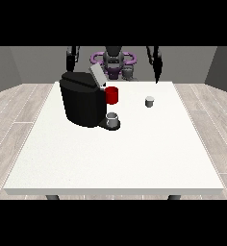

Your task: Insert the coffee pod into the coffee machine and close the lid

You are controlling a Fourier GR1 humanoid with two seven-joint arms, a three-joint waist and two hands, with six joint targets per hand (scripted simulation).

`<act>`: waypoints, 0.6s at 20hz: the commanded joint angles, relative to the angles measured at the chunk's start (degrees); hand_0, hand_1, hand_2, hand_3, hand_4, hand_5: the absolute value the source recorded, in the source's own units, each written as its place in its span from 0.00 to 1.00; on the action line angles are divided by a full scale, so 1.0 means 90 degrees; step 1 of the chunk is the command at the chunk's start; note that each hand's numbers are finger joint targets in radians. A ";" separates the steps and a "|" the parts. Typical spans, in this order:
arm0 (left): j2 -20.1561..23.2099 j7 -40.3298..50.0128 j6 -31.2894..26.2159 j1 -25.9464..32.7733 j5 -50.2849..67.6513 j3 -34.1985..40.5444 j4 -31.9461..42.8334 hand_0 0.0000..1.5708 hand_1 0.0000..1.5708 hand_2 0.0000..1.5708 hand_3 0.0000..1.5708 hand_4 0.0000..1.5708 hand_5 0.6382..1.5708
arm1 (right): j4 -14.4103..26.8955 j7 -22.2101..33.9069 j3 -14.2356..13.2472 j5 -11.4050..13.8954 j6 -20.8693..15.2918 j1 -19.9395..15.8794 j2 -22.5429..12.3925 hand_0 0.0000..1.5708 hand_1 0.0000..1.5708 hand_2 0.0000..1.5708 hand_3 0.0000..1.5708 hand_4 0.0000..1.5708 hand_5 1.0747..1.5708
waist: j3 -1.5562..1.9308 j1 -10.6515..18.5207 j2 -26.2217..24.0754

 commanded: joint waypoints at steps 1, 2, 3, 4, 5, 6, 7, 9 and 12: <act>0.0083 -0.0210 -0.0191 -0.0015 0.0336 0.0316 0.0221 0.00 0.00 0.00 0.00 0.17 1.00 | -0.0106 -0.0025 0.0075 0.0019 0.0242 0.0323 -0.0163 0.00 0.00 0.00 0.00 0.08 1.00 | 0.0214 -0.0206 -0.0206; -0.0015 -0.0609 -0.0282 0.0059 0.0239 0.0114 0.0210 0.00 0.00 0.00 0.00 0.17 1.00 | -0.0021 0.0225 -0.0101 -0.0023 0.0093 -0.0093 -0.0119 0.00 0.00 0.00 0.00 0.08 1.00 | 0.0215 0.0033 -0.0153; -0.0136 -0.0606 -0.0193 -0.0152 0.0230 0.0055 0.0081 0.00 0.00 0.00 0.00 0.17 1.00 | 0.0021 0.0406 -0.0272 -0.0194 0.0123 -0.0302 -0.0146 0.00 0.00 0.00 0.00 0.08 1.00 | 0.0216 0.0032 -0.0151; -0.0027 -0.0828 -0.0508 0.0280 0.0450 0.0093 -0.0077 0.00 0.00 0.00 0.00 0.17 1.00 | -0.0082 0.0447 -0.0082 -0.0064 -0.0045 0.0100 0.0037 0.00 0.00 0.00 0.00 0.08 1.00 | 0.0215 0.0152 -0.0524; -0.0046 -0.1286 -0.0596 0.0426 0.0406 0.0045 -0.0043 0.00 0.00 0.00 0.00 0.17 1.00 | 0.0249 -0.0214 -0.0325 -0.0251 0.0085 0.0180 0.0007 0.00 0.00 0.00 0.00 0.08 1.00 | 0.0217 0.0190 -0.0352; -0.0296 -0.1497 -0.0547 0.0509 0.0387 -0.0139 -0.0075 0.00 0.00 0.00 0.00 0.17 1.00 | 0.0179 0.0026 -0.0326 -0.0355 0.0211 0.0290 -0.0057 0.00 0.00 0.00 0.00 0.08 1.00 | 0.0216 0.0096 -0.0478; -0.0102 -0.1272 -0.0662 0.0409 0.0587 0.0054 -0.0258 0.00 0.00 0.00 0.00 0.17 1.00 | 0.0050 -0.0268 -0.0836 -0.0410 -0.0596 0.0082 0.0287 0.00 0.00 0.00 0.00 0.08 1.00 | 0.0218 0.0059 -0.0697; -0.0258 -0.1390 -0.0403 0.0469 0.0322 -0.0035 -0.0110 0.00 0.00 0.00 0.00 0.17 1.00 | -0.0131 -0.0274 -0.0706 -0.0264 -0.0866 0.0051 0.0508 0.00 0.00 0.00 0.00 0.06 1.00 | 0.0217 -0.0036 -0.0671; 0.0295 -0.1365 -0.0622 0.0337 -0.0079 0.0005 -0.0047 0.00 0.00 0.00 0.00 0.20 1.00 | -0.0337 0.0037 -0.0630 -0.0314 -0.0697 0.0004 0.0389 0.00 0.00 0.00 0.00 0.09 1.00 | 0.0217 -0.0105 -0.0641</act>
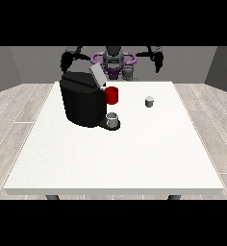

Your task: Insert the coffee pod into the coffee machine and close the lid

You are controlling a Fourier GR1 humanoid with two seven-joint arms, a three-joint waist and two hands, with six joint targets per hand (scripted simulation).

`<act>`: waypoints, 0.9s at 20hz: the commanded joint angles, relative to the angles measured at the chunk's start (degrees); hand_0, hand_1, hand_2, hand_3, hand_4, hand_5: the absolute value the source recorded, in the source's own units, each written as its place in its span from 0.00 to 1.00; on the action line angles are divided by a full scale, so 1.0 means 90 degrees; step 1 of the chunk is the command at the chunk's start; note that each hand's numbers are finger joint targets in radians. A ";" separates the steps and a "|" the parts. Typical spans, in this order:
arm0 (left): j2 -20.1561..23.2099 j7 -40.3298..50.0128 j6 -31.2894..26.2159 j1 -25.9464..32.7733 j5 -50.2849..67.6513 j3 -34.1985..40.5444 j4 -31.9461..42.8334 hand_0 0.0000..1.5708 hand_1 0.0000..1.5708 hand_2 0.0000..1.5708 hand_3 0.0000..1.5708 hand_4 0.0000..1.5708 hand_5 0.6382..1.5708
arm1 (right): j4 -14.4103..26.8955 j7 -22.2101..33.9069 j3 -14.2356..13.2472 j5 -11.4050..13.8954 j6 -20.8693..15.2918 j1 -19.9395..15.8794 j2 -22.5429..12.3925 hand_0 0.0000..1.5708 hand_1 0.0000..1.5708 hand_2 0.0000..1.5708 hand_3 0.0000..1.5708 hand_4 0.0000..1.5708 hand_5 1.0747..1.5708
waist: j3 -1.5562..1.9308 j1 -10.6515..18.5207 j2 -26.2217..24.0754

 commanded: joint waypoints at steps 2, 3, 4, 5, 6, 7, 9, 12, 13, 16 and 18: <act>0.0491 0.0124 -0.0244 -0.0016 -0.0290 0.0058 -0.0191 0.00 0.00 0.00 0.00 0.14 1.00 | 0.0345 -0.0729 -0.0226 -0.0070 -0.0043 0.0228 0.0082 0.00 0.00 0.00 0.00 0.17 1.00 | 0.0013 0.0065 0.0044; 0.0649 -0.0115 -0.0090 -0.0629 -0.0422 0.0332 0.0245 0.00 0.00 0.00 0.00 0.00 1.00 | 0.0045 -0.0292 0.0031 0.0228 -0.0444 -0.0311 0.0275 0.00 0.00 0.00 0.00 0.14 1.00 | 0.0010 -0.0129 0.0339; 0.0704 -0.0188 0.0034 -0.0575 -0.0706 0.0267 0.0328 0.00 0.00 0.00 0.00 0.00 1.00 | 0.0243 -0.0578 -0.0256 -0.0216 0.0009 -0.0277 0.0071 0.00 0.00 0.00 0.00 0.11 1.00 | 0.0012 -0.0168 0.0473; 0.0688 0.0471 -0.0073 -0.0672 -0.0561 0.0203 0.0018 0.00 0.00 0.00 0.00 0.00 1.00 | 0.0367 -0.0658 -0.0422 -0.0310 -0.0004 -0.0165 0.0042 0.00 0.00 0.00 0.00 0.10 1.00 | 0.0013 -0.0143 0.0282; 0.0748 0.0290 -0.0155 -0.0864 -0.0517 0.0392 0.0503 0.00 0.00 0.00 0.00 0.00 1.00 | 0.0208 -0.0381 -0.0103 0.0007 -0.0200 -0.0338 0.0152 0.00 0.00 0.00 0.00 0.11 1.00 | 0.0010 -0.0192 0.0399; 0.0789 0.1036 -0.0067 -0.0879 -0.0619 0.0284 0.0130 0.00 0.00 0.00 0.00 0.00 1.00 | 0.0042 -0.0182 -0.0087 -0.0076 -0.0062 -0.0129 0.0077 0.00 0.00 0.00 0.00 0.11 1.00 | 0.0012 -0.0249 0.0096; 0.1024 0.0555 -0.0352 -0.1069 -0.0408 0.0631 0.0888 0.00 0.00 0.00 0.00 0.00 1.00 | 0.0055 -0.0187 -0.0239 -0.0382 0.0085 -0.0519 0.0057 0.00 0.00 0.00 0.00 0.11 1.00 | 0.0010 -0.0334 0.0576; 0.1190 0.1006 -0.0395 -0.1859 -0.0244 0.0913 0.1334 0.00 0.00 0.00 0.00 0.00 1.00 | -0.0021 -0.0364 0.0175 -0.0144 0.0235 -0.0344 0.0125 0.00 0.00 0.00 0.00 0.12 1.00 | 0.0010 -0.0759 0.0775; 0.1106 0.0895 -0.0223 -0.1835 -0.0469 0.0824 0.1529 0.00 0.00 0.00 0.00 0.00 1.00 | 0.0081 -0.0637 0.0137 0.0039 -0.0135 -0.0453 0.0317 0.00 0.00 0.00 0.00 0.08 1.00 | 0.0010 -0.0708 0.0944; 0.1208 0.0800 -0.0312 -0.2094 -0.0812 0.0631 0.1881 0.00 0.00 0.00 0.00 0.00 1.00 | 0.0121 -0.0184 0.0272 0.0030 -0.0486 -0.0896 0.0366 0.00 0.00 0.00 0.00 0.18 1.00 | 0.0010 -0.0512 0.0942; 0.1409 0.0600 -0.0370 -0.2404 -0.0650 0.0974 0.2332 0.00 0.00 0.00 0.00 0.00 1.00 | 0.0325 -0.0628 0.0023 -0.0162 -0.0121 -0.0962 0.0322 0.00 0.00 0.00 0.00 0.16 1.00 | 0.0010 -0.0668 0.1386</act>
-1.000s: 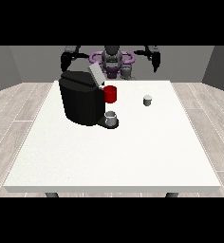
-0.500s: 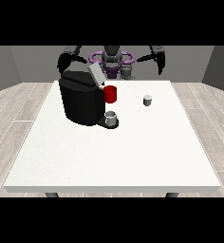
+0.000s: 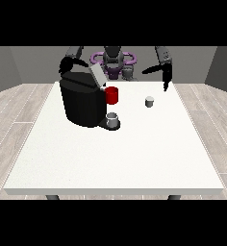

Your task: Insert the coffee pod into the coffee machine and close the lid

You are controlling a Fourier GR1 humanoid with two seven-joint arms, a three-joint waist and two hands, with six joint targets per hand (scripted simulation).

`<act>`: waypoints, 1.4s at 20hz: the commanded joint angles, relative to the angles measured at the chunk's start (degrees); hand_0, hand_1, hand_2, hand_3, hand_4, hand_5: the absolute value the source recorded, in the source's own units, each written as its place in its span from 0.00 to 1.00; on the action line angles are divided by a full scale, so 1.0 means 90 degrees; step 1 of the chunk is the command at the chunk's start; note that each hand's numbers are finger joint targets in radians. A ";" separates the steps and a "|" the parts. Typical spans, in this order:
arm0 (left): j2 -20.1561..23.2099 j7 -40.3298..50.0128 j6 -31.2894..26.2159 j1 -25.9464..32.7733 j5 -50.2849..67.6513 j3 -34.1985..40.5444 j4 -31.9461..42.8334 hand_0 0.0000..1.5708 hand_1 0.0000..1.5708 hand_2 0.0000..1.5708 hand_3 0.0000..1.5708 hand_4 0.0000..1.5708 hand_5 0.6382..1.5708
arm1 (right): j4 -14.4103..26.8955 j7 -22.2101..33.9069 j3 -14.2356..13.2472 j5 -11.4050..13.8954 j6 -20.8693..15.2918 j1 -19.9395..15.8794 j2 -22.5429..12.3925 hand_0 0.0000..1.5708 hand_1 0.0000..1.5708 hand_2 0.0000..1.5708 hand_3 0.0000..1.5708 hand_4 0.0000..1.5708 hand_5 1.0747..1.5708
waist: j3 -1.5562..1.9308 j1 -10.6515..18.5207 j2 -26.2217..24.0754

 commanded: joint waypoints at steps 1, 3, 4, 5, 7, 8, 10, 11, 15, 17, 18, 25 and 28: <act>0.0321 -0.0047 -0.0146 -0.0563 -0.0039 0.0287 0.0922 0.00 0.00 0.00 0.00 0.00 1.00 | -0.0031 0.0060 0.0112 0.0102 0.0019 -0.0166 -0.0031 0.00 0.00 0.00 0.00 0.22 1.00 | -0.0001 -0.0202 0.0290; 0.0419 -0.0392 -0.0056 -0.0707 -0.0132 0.0438 0.1510 0.00 0.00 0.00 0.00 0.00 1.00 | -0.0293 0.0270 0.0431 0.0106 -0.0138 -0.0112 0.0086 0.00 0.00 0.00 0.00 0.21 1.00 | -0.0003 -0.0349 0.0422; 0.0292 -0.0176 0.0149 -0.0878 -0.0353 0.0250 0.1439 0.00 0.00 0.00 0.00 0.00 1.00 | -0.0062 0.0405 -0.0031 -0.0027 -0.0010 -0.0431 -0.0132 0.00 0.00 0.00 0.00 0.22 1.00 | -0.0001 -0.0259 0.0362; 0.0264 -0.0314 0.0105 -0.0686 -0.0442 0.0146 0.1452 0.00 0.00 0.00 0.00 0.00 1.00 | 0.0212 0.0048 0.0067 0.0233 -0.0284 -0.0338 0.0065 0.00 0.00 0.00 0.00 0.23 1.00 | 0.0000 -0.0066 0.0442; 0.0358 -0.0433 0.0008 -0.0695 -0.0548 0.0157 0.1929 0.00 0.00 0.00 0.00 0.00 1.00 | -0.0094 0.0455 0.0485 0.0282 -0.0477 -0.0136 0.0085 0.00 0.00 0.00 0.00 0.25 1.00 | -0.0002 -0.0137 0.0218; 0.0250 -0.0297 0.0101 -0.0928 -0.0658 0.0004 0.1750 0.00 0.00 0.00 0.00 0.00 1.00 | 0.0489 0.0174 -0.0100 0.0127 -0.0260 -0.0647 -0.0085 0.00 0.00 0.00 0.00 0.24 1.00 | 0.0001 0.0015 0.0469; 0.0156 0.0098 0.0269 -0.1203 -0.0838 -0.0105 0.1870 0.00 0.00 0.00 0.00 0.00 1.00 | 0.0458 0.0608 -0.0069 0.0205 -0.0206 -0.0819 -0.0262 0.00 0.00 0.00 0.00 0.24 1.00 | 0.0001 -0.0097 0.0383; 0.0256 -0.0363 0.0008 -0.0886 -0.0926 -0.0186 0.2023 0.00 0.00 0.00 0.00 0.00 1.00 | 0.0588 0.0486 -0.0086 0.0138 -0.0240 -0.0585 -0.0139 0.00 0.00 0.00 0.00 0.25 1.00 | 0.0000 0.0062 0.0216; 0.0005 -0.0220 0.0360 -0.1024 -0.1365 -0.0452 0.2193 0.00 0.00 0.24 0.00 0.00 1.00 | 0.0979 0.0105 -0.0083 0.0217 -0.0279 -0.0478 -0.0061 0.00 0.00 0.00 0.00 0.27 1.00 | 0.0001 0.0053 0.0122; 0.0248 -0.0638 0.0296 -0.1189 -0.1437 -0.0292 0.2687 0.07 0.07 0.32 0.00 0.00 1.00 | 0.0842 0.0360 0.0007 0.0346 -0.0413 -0.0678 -0.0043 0.00 0.00 0.00 0.00 0.27 1.00 | 0.0000 -0.0022 0.0286; 0.0203 -0.0280 0.0321 -0.1420 -0.1469 -0.0302 0.2637 0.14 0.14 0.34 0.14 0.00 1.00 | 0.1102 0.0095 -0.0083 0.0284 -0.0217 -0.0600 -0.0167 0.00 0.00 0.00 0.00 0.26 1.00 | 0.0001 -0.0058 0.0232; 0.0302 -0.0507 0.0671 -0.1035 -0.2211 -0.0694 0.3050 0.45 0.45 0.49 0.31 0.00 1.00 | 0.1122 0.0157 -0.0113 0.0186 -0.0188 -0.0362 -0.0122 0.00 0.00 0.00 0.00 0.27 1.00 | 0.0002 -0.0038 0.0023; 0.0549 -0.0839 0.0691 -0.1326 -0.2341 -0.0536 0.3595 0.38 0.38 0.46 0.30 0.00 1.00 | 0.0696 0.0733 0.0042 0.0248 -0.0229 -0.0716 -0.0139 0.00 0.00 0.00 0.00 0.29 1.00 | -0.0002 -0.0217 0.0187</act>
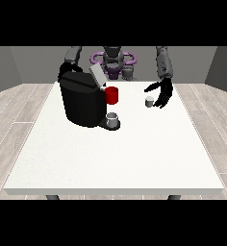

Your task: Insert the coffee pod into the coffee machine and close the lid

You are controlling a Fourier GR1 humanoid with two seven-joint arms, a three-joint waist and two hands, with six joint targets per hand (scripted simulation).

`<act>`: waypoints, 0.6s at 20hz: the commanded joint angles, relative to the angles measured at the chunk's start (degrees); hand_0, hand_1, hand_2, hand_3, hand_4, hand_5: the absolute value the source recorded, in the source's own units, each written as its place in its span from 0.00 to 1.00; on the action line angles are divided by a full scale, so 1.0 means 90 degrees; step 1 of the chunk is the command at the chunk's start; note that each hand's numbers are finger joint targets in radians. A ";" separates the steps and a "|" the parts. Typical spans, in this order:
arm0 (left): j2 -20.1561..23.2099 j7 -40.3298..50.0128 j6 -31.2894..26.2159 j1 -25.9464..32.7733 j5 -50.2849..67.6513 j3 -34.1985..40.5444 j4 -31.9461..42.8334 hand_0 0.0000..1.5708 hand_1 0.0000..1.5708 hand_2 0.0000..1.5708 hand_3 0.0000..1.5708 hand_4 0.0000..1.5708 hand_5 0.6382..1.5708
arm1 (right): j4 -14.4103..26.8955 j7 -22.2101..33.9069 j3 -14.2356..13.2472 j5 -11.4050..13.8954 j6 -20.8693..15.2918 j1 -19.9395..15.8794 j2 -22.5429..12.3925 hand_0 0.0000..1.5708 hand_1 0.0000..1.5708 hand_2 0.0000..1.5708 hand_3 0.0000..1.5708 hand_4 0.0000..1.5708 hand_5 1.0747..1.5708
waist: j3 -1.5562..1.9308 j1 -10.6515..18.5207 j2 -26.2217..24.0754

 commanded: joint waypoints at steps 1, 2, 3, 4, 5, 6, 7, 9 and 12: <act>0.0070 -0.0494 0.0226 0.0096 -0.0430 -0.0193 0.0342 0.36 0.36 0.44 0.26 0.00 1.00 | 0.0030 -0.0214 0.0103 0.0104 -0.0078 0.0148 0.0111 0.00 0.00 0.00 0.00 0.28 1.00 | -0.0001 -0.0052 0.0144; 0.0076 -0.0428 0.0451 -0.0220 -0.0466 -0.0070 0.0397 0.34 0.34 0.44 0.28 0.00 1.00 | 0.0043 -0.0116 -0.0124 -0.0111 0.0076 -0.0150 -0.0066 0.00 0.00 0.00 0.00 0.30 1.00 | -0.0001 -0.0095 0.0212; 0.0012 -0.0536 0.0587 -0.0095 -0.0608 -0.0147 0.0675 0.35 0.35 0.44 0.29 0.00 1.00 | -0.0358 0.0243 0.0335 0.0194 -0.0113 -0.0052 0.0172 0.00 0.00 0.00 0.00 0.33 1.00 | -0.0004 -0.0218 0.0152; -0.0088 -0.0028 0.0572 -0.0327 -0.0745 -0.0298 0.0387 0.39 0.39 0.47 0.31 0.00 1.00 | 0.0099 0.0239 -0.0042 0.0013 -0.0045 -0.0302 -0.0034 0.00 0.00 0.00 0.00 0.33 1.00 | 0.0000 -0.0024 0.0047; 0.0184 -0.0563 0.0580 -0.0081 -0.0739 -0.0187 0.0510 0.41 0.41 0.50 0.34 0.00 1.00 | 0.0050 -0.0177 0.0021 -0.0018 0.0124 0.0170 -0.0032 0.00 0.00 0.00 0.00 0.34 1.00 | -0.0001 -0.0059 0.0044; 0.0041 -0.0503 0.0905 -0.0468 -0.0787 -0.0091 0.0748 0.43 0.43 0.52 0.35 0.00 1.00 | -0.0138 -0.0005 0.0138 0.0125 -0.0173 -0.0256 0.0154 0.00 0.00 0.00 0.00 0.31 1.00 | -0.0003 -0.0232 0.0378; -0.0166 -0.0467 0.0962 -0.0351 -0.0885 -0.0224 0.0612 0.44 0.44 0.53 0.38 0.00 1.00 | 0.0223 -0.0154 0.0015 0.0119 -0.0220 -0.0192 0.0142 0.00 0.00 0.00 0.00 0.31 1.00 | -0.0001 0.0013 0.0173; -0.0129 -0.0779 0.1377 -0.0253 -0.0959 -0.0106 0.0822 0.46 0.46 0.55 0.41 0.15 1.00 | -0.0068 -0.0035 0.0108 -0.0054 0.0053 -0.0010 0.0117 0.00 0.00 0.00 0.00 0.33 1.00 | -0.0002 -0.0167 0.0165; 0.0143 -0.1039 0.1178 -0.0674 -0.0877 0.0115 0.1080 0.53 0.53 0.62 0.47 0.25 1.00 | 0.0007 -0.0116 -0.0054 -0.0117 -0.0114 -0.0376 0.0164 0.00 0.00 0.00 0.00 0.31 1.00 | -0.0002 -0.0147 0.0466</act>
